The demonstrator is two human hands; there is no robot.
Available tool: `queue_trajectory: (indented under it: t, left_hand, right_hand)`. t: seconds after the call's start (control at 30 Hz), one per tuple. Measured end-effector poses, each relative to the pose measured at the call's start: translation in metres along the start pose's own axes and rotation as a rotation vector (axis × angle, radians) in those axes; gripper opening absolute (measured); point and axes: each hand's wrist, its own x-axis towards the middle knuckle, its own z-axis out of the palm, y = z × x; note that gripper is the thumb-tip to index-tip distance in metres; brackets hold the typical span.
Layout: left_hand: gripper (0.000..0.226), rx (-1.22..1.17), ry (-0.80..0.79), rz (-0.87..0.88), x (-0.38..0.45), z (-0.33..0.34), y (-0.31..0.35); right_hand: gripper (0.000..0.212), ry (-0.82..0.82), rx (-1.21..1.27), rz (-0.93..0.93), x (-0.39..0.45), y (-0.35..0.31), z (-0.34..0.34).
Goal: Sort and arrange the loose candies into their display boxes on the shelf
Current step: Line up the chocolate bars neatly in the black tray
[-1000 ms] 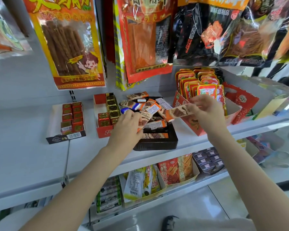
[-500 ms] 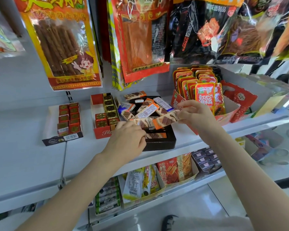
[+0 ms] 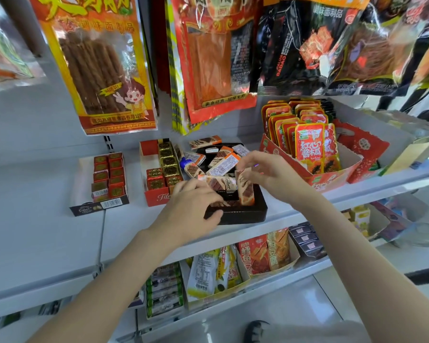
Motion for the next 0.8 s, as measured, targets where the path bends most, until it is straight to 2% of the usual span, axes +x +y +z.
queue_trajectory:
  t: [0.13, 0.23, 0.33, 0.43, 0.57, 0.6, 0.63, 0.73, 0.8]
  left_hand:
    - [0.024, -0.095, 0.178, -0.122, 0.003, -0.014, -0.014]
    - [0.035, -0.111, 0.127, -0.173, 0.004, -0.017, -0.021]
    - [0.038, -0.1, 0.076, -0.168, 0.005, -0.015, -0.021]
    - [0.037, -0.098, 0.121, -0.155, 0.011, -0.015, -0.021]
    - [0.042, -0.082, 0.087, -0.087, 0.021, -0.009, -0.018]
    - [0.042, -0.081, 0.074, -0.081, 0.023, -0.006, -0.017]
    - [0.041, -0.08, 0.072, -0.081, 0.025, -0.004, -0.016]
    - [0.039, -0.077, 0.117, -0.093, 0.028, -0.002, -0.016]
    - [0.039, -0.08, 0.143, -0.083, 0.029, -0.002, -0.017]
  right_hand:
    - [0.022, -0.126, -0.09, -0.046, 0.012, -0.011, 0.016]
    - [0.027, -0.227, -0.276, -0.106, 0.013, -0.01, 0.035]
    - [0.031, -0.124, -0.317, -0.054, 0.009, -0.007, 0.034]
    - [0.035, -0.033, -0.285, 0.01, -0.002, 0.0, 0.013]
    - [0.045, -0.312, -0.43, -0.003, -0.017, 0.011, 0.013]
    - [0.047, -0.321, -0.431, -0.005, -0.018, 0.013, 0.015]
    - [0.047, -0.279, -0.4, 0.008, -0.017, 0.014, 0.014]
    - [0.04, -0.022, -0.305, 0.077, -0.01, 0.019, 0.003]
    - [0.035, 0.011, -0.289, 0.111, -0.004, 0.024, 0.001]
